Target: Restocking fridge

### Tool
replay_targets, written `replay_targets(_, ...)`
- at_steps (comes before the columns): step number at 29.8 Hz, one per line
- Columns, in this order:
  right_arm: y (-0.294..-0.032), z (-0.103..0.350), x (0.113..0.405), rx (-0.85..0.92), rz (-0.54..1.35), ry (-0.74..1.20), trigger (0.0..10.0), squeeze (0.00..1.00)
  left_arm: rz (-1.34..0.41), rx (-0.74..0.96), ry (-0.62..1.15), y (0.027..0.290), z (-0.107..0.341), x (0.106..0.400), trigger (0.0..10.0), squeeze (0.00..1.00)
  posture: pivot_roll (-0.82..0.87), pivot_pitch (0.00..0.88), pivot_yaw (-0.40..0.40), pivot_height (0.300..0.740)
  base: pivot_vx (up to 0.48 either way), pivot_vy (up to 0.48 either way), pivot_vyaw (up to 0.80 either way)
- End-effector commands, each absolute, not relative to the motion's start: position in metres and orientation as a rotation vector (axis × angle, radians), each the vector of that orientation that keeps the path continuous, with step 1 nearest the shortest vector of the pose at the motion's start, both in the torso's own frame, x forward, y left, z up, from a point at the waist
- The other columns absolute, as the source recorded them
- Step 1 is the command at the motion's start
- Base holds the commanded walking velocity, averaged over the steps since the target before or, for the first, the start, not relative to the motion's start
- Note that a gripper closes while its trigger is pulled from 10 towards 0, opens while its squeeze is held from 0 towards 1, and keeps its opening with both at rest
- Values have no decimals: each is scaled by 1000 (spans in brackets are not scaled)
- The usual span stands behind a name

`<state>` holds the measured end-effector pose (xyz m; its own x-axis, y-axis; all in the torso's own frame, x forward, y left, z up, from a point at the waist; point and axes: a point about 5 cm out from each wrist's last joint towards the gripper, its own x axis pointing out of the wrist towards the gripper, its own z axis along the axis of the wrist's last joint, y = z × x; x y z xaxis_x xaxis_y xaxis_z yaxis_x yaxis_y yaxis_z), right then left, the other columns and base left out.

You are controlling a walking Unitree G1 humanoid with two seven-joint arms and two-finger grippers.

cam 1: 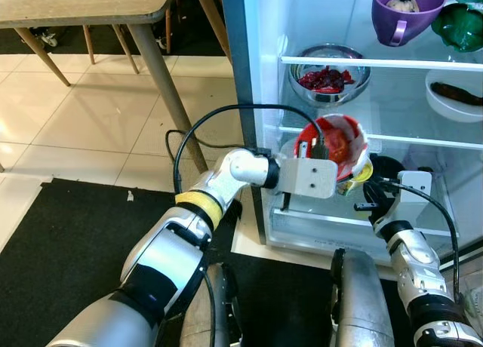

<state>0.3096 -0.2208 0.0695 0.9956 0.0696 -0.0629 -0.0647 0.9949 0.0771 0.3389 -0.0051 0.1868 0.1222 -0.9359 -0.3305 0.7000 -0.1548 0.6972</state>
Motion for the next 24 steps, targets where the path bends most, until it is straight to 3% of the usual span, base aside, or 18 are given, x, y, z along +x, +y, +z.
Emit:
replay_targets(1,-220,67,306,88,60,78,10000,0,-1535,899,-423,-22,198,331,10000,0,-75,242,96,515,0,0,0)
replay_targets(11,-218,71,305,90,52,67,10000,0,-1601,918,-445,-44,195,319,10000,0,-76,256,99,515,0,0,0)
replay_targets(17,-224,78,306,88,-4,46,10000,0,-1396,1057,-384,-45,202,340,10000,0,-87,270,105,515,0,0,0)
replay_targets(24,-226,81,303,87,-23,37,10000,0,-1275,1057,-326,-39,207,352,10000,0,-102,279,117,515,0,0,0)
